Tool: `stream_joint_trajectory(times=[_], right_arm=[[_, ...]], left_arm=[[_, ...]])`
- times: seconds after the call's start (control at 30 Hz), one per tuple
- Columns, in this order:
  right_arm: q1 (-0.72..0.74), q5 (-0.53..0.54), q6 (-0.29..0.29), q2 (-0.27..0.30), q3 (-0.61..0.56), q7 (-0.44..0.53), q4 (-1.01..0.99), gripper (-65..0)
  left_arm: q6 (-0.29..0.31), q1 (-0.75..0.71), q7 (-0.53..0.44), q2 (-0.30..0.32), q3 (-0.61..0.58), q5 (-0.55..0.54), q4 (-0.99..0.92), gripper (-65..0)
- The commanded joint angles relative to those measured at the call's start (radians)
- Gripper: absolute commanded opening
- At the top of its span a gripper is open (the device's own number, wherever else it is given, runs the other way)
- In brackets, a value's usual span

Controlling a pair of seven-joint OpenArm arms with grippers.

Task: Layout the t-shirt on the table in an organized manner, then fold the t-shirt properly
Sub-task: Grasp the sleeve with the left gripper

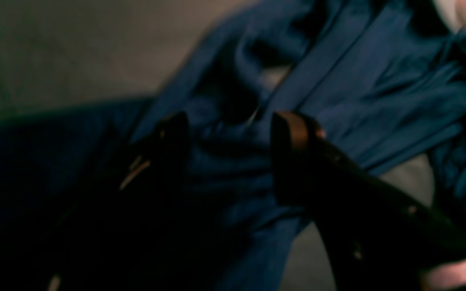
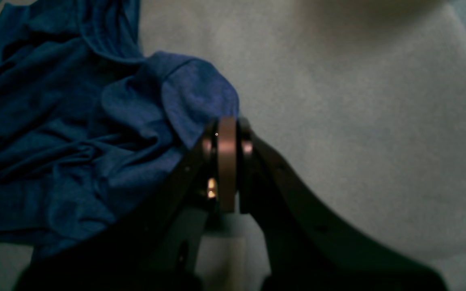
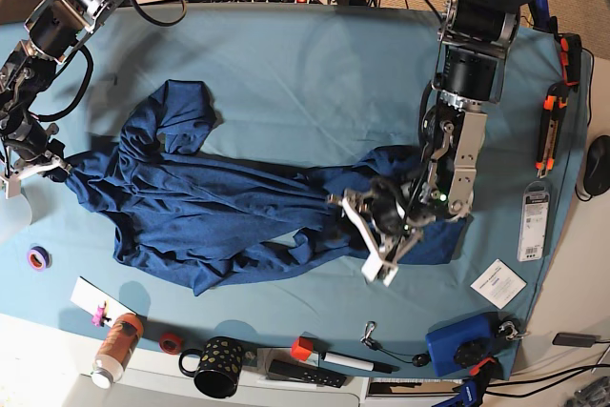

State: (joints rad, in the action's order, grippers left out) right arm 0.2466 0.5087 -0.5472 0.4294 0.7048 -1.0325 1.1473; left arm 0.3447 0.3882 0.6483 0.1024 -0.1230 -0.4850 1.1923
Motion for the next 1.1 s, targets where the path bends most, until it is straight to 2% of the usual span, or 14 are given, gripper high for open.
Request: stream_joint_trajectory(times=[0.0, 0.13, 0.17, 0.2, 0.27, 0.3, 0.4, 0.5, 0.63, 0.8, 0.93, 1.07], right_arm=[[0.019, 0.018, -0.005, 0.028, 0.003, 0.019, 0.018, -65.0], [0.019, 0.018, -0.005, 0.027, 0.003, 0.019, 0.018, -65.0], [0.019, 0.018, -0.005, 0.028, 0.003, 0.019, 0.018, -65.0], [0.019, 0.018, -0.005, 0.028, 0.003, 0.019, 0.018, -65.0], [0.019, 0.018, -0.005, 0.028, 0.003, 0.019, 0.018, -65.0], [0.019, 0.018, -0.005, 0.028, 0.003, 0.019, 0.018, -65.0], [0.019, 0.018, -0.005, 0.028, 0.003, 0.019, 0.018, -65.0], [0.019, 0.018, -0.005, 0.028, 0.003, 0.019, 0.018, -65.0], [0.019, 0.018, -0.005, 0.028, 0.003, 0.019, 0.018, -65.0], [0.014, 0.018, -0.005, 0.028, 0.003, 0.018, 0.018, -65.0], [0.013, 0.018, -0.005, 0.028, 0.003, 0.018, 0.018, -65.0], [0.013, 0.018, -0.006, 0.028, 0.003, 0.018, 0.018, -65.0]], left_arm=[[0.013, 0.029, -0.035, -0.003, 0.001, -0.016, -0.003, -34.6], [0.012, 0.033, -0.055, -0.003, 0.001, -0.005, -0.059, -34.9], [0.012, 0.033, -0.056, -0.003, 0.001, -0.005, -0.061, -38.2], [0.012, 0.032, -0.059, -0.003, 0.001, -0.006, -0.061, -44.6], [0.013, 0.027, -0.067, -0.005, 0.001, -0.006, -0.061, -61.6], [0.025, 0.024, -0.066, -0.006, 0.001, -0.007, -0.061, -65.0], [0.050, 0.019, -0.063, -0.005, 0.001, -0.010, -0.061, -65.0], [0.059, 0.019, -0.035, -0.004, 0.002, -0.073, -0.059, -65.0], [0.196, 0.016, 0.013, 0.001, 0.004, -0.177, -0.045, -65.0], [0.353, -0.032, 0.078, 0.000, 0.011, -0.377, 0.023, -65.0], [0.353, -0.109, 0.248, 0.001, 0.011, -0.592, 0.127, -65.0], [0.353, -0.195, 0.422, 0.005, 0.010, -0.751, 0.232, -65.0]])
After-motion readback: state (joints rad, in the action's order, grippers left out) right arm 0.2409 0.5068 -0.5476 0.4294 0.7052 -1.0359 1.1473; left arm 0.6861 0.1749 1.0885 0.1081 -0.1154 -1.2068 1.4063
